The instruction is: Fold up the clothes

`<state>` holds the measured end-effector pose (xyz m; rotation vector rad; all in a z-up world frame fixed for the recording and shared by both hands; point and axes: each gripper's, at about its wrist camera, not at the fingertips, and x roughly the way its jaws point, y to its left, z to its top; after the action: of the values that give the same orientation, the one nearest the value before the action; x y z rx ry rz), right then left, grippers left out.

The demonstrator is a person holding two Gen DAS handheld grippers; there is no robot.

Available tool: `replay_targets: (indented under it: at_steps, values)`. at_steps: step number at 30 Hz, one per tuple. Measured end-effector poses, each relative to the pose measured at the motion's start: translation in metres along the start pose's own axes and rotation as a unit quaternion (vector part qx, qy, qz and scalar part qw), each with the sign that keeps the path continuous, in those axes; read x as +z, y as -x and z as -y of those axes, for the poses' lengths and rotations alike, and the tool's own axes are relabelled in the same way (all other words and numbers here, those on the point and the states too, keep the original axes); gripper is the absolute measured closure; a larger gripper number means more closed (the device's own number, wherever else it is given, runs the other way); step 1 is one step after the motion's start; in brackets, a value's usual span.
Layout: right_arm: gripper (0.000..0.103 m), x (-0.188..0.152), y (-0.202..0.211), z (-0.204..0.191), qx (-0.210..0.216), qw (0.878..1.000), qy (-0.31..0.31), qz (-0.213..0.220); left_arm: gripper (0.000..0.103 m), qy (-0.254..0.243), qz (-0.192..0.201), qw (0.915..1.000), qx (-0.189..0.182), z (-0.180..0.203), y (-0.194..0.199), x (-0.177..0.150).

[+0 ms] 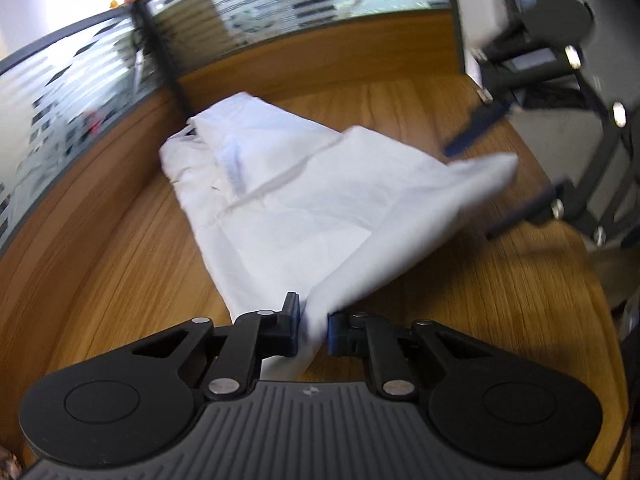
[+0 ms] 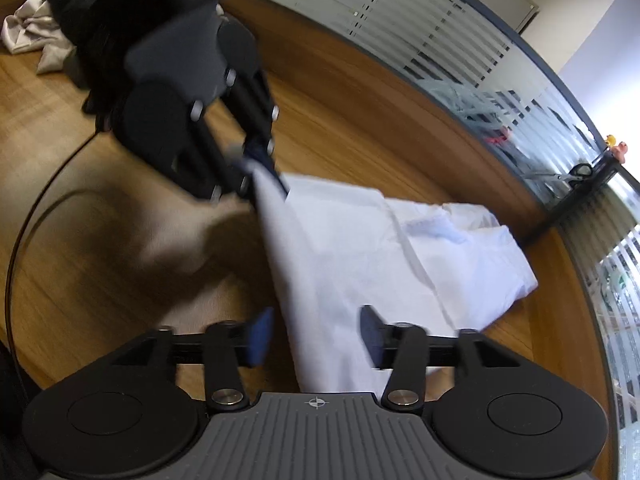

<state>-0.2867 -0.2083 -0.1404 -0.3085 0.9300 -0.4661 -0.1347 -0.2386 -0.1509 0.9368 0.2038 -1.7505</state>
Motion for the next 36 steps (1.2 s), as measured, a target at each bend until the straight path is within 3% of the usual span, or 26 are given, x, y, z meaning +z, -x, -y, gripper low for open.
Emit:
replay_targets:
  at_steps: [2,4,8,13,20,29,36]
  values:
    - [0.052,-0.006,-0.003,-0.002,0.006,1.0,0.006,-0.013,0.092,0.027,-0.008,0.9996,0.007,-0.007,0.004,0.002]
    - [0.075,-0.01,-0.007,-0.006,0.004,1.0,0.02,-0.022,0.092,0.045,-0.013,0.9988,0.015,-0.01,0.01,0.002]
    - [0.089,-0.006,-0.005,-0.012,-0.008,0.999,0.035,-0.009,0.094,0.064,-0.028,0.997,0.033,-0.001,0.025,-0.001]
    - [0.091,-0.003,0.011,0.001,0.011,1.0,0.027,0.006,0.094,0.09,-0.052,0.9945,0.019,0.023,0.058,-0.001]
    - [0.092,-0.005,0.045,0.058,0.11,0.993,0.032,0.009,0.095,0.156,-0.035,0.9871,0.009,0.05,0.105,0.032]
    - [0.092,0.015,0.03,0.17,0.176,0.984,-0.014,0.037,0.095,0.253,-0.001,0.961,0.112,0.026,0.094,0.111]
    - [0.092,0.036,-0.023,0.22,0.224,0.973,-0.053,0.024,0.093,0.304,-0.019,0.9405,0.151,-0.037,0.047,0.128]
